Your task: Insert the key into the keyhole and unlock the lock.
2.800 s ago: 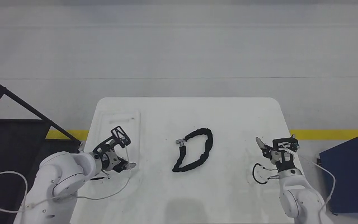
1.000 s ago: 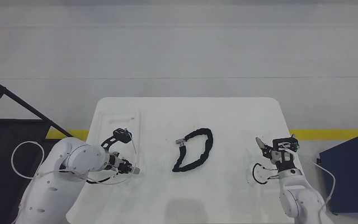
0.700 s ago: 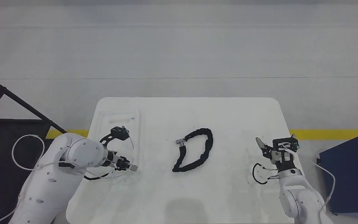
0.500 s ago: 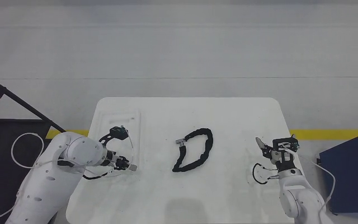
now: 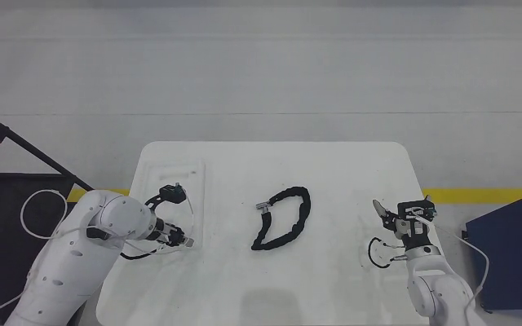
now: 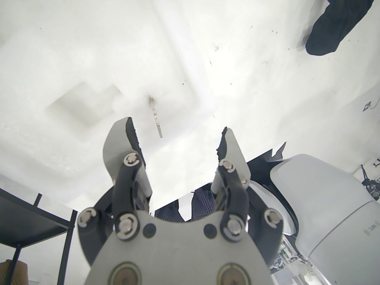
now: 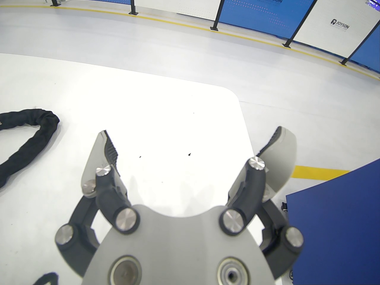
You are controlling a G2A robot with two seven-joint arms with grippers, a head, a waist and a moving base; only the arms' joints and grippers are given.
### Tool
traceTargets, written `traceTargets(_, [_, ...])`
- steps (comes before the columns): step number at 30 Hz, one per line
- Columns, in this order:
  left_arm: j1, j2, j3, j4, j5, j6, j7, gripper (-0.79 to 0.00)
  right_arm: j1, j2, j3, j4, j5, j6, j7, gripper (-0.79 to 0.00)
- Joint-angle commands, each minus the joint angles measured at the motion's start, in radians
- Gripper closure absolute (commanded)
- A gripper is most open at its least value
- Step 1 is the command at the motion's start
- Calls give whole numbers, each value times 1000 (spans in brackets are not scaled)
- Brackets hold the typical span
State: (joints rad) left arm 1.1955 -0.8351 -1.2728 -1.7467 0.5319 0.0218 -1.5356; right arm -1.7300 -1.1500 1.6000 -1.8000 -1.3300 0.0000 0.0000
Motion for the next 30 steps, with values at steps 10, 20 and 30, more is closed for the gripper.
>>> traceTargets(10, [-47,-8,52,42,0,3,40,-514,0,0,0,0,0,0,0,-785])
traceTargets(20, [-71,-10,75,73,4,1,46,-339,0,0,0,0,0,0,0,-785])
traceTargets(30, [-64,-3,69,66,17,-10,38,-265,0,0,0,0,0,0,0,-785])
